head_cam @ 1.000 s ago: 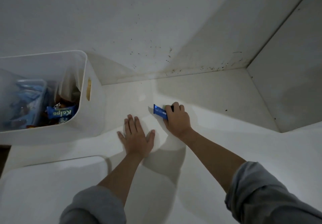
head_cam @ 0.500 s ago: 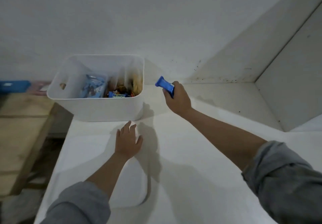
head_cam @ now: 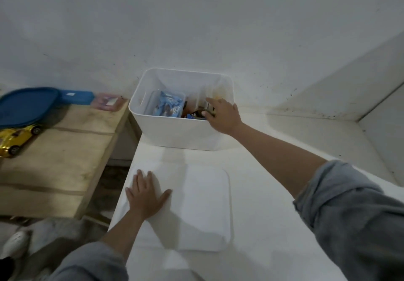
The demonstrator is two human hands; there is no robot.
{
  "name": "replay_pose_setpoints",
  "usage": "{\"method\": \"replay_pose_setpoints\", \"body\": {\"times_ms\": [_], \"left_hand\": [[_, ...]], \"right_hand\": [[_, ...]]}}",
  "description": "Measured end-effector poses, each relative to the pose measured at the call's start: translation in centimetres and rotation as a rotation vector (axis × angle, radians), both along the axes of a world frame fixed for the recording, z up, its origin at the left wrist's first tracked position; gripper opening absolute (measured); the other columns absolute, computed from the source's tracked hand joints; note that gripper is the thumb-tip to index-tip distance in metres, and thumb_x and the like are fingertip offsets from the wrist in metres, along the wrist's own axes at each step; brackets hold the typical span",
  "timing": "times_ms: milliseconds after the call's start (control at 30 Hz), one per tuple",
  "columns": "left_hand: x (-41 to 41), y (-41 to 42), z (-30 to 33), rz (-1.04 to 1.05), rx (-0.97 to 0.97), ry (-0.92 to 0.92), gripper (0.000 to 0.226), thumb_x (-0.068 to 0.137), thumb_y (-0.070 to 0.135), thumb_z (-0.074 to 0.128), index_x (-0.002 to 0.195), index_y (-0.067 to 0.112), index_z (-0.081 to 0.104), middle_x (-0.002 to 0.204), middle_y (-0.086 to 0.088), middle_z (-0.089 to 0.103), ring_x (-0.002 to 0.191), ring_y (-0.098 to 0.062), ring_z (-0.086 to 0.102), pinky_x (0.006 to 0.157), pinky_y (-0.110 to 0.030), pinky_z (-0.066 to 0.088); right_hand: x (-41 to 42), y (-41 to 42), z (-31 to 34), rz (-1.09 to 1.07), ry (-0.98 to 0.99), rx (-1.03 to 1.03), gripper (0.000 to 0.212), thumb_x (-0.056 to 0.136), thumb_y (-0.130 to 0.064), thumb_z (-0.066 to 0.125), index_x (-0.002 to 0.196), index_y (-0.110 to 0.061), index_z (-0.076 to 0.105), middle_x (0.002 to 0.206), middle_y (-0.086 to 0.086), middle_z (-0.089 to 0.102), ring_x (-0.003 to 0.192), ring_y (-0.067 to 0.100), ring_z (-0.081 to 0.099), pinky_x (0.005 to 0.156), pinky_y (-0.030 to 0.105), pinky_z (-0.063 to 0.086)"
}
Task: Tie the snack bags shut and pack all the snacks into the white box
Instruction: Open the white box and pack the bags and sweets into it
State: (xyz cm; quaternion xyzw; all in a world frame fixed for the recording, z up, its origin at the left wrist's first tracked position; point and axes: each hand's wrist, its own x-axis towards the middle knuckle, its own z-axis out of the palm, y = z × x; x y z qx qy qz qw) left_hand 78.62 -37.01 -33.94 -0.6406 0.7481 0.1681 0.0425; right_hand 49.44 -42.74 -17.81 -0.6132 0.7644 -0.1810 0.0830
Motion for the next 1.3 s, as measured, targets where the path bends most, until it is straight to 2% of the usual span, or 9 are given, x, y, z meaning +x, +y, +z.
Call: {"method": "replay_pose_setpoints", "body": {"times_ms": [100,200,367,467,567,700,833,1033,1300], "left_hand": [[0.2,0.2,-0.4,0.008,0.003,0.016,0.105,0.075,0.083,0.023,0.152,0.017,-0.002,0.159,-0.013,-0.011,0.147,-0.03,-0.006,0.114,-0.058,0.004],[0.4,0.6,-0.6,0.01,-0.01,0.025,0.115,0.06,0.088,0.002,0.151,0.017,-0.002,0.159,-0.014,-0.01,0.147,-0.031,-0.007,0.114,-0.056,0.002],[0.6,0.8,0.6,0.198,-0.051,0.057,0.124,0.06,0.09,0.044,0.15,0.013,0.004,0.158,-0.017,0.002,0.145,-0.035,0.007,0.114,-0.054,0.015],[1.1,1.2,1.7,0.345,-0.014,0.087,0.128,0.06,0.082,0.058,0.147,0.004,0.007,0.155,-0.018,0.011,0.142,-0.036,0.019,0.112,-0.05,0.026],[1.1,1.9,2.6,0.466,0.014,0.082,0.129,0.056,0.076,0.068,0.143,-0.002,0.015,0.145,-0.017,0.026,0.131,-0.034,0.032,0.104,-0.048,0.037],[2.0,2.4,3.2,0.583,0.085,0.135,0.127,0.049,0.071,0.077,0.142,0.002,0.023,0.141,-0.019,0.031,0.128,-0.034,0.032,0.098,-0.048,0.04],[3.2,2.6,4.7,0.58,0.012,0.261,0.113,0.047,0.071,0.078,0.13,0.004,0.038,0.136,-0.02,0.037,0.124,-0.036,0.035,0.094,-0.048,0.042],[1.6,-0.3,10.5,0.521,-0.224,0.618,0.106,0.05,0.061,0.083,0.131,0.008,0.041,0.134,-0.017,0.039,0.126,-0.036,0.033,0.1,-0.048,0.035],[-2.0,-9.4,17.8,0.241,-0.369,0.705,0.106,0.06,0.051,0.083,0.143,0.011,0.031,0.144,-0.016,0.03,0.133,-0.035,0.025,0.11,-0.05,0.028]], "right_hand": [[1.2,2.7,-2.1,-0.159,0.042,-0.246,0.041,0.095,-0.035,0.044,0.127,-0.01,0.052,0.136,0.02,0.047,0.126,0.038,0.044,0.106,0.054,0.026],[2.9,6.5,-5.7,-0.338,0.029,-0.346,0.055,0.091,-0.04,0.043,0.132,-0.003,0.046,0.137,0.027,0.042,0.124,0.042,0.042,0.102,0.052,0.033],[6.3,14.7,-12.9,-0.486,-0.108,0.045,0.066,0.083,-0.042,0.042,0.132,0.003,0.046,0.131,0.026,0.048,0.115,0.045,0.049,0.097,0.053,0.038],[7.8,18.5,-15.1,-0.538,-0.153,0.314,0.061,0.091,-0.04,0.048,0.14,-0.006,0.036,0.149,0.017,0.03,0.136,0.036,0.029,0.11,0.054,0.023],[9.8,20.1,-15.8,-0.54,-0.2,0.387,0.066,0.092,-0.042,0.048,0.145,-0.008,0.026,0.157,0.009,0.016,0.144,0.029,0.015,0.114,0.054,0.014],[10.8,19.2,-13.7,-0.777,-0.41,0.299,0.063,0.088,-0.034,0.059,0.135,0.0,0.033,0.14,0.013,0.039,0.13,0.032,0.038,0.104,0.048,0.035],[9.5,19.2,-10.9,-0.632,-0.641,0.062,0.047,0.088,-0.021,0.062,0.122,-0.004,0.034,0.117,0.018,0.053,0.104,0.035,0.056,0.085,0.041,0.05],[7.3,16.5,-4.5,-0.534,-0.594,-0.256,0.056,0.088,-0.025,0.064,0.132,-0.005,0.037,0.128,0.015,0.048,0.115,0.031,0.051,0.091,0.037,0.046],[2.0,9.4,2.9,-0.534,-0.526,-0.338,0.062,0.085,-0.031,0.069,0.135,-0.007,0.041,0.132,0.017,0.039,0.108,0.032,0.052,0.085,0.029,0.039]]}}
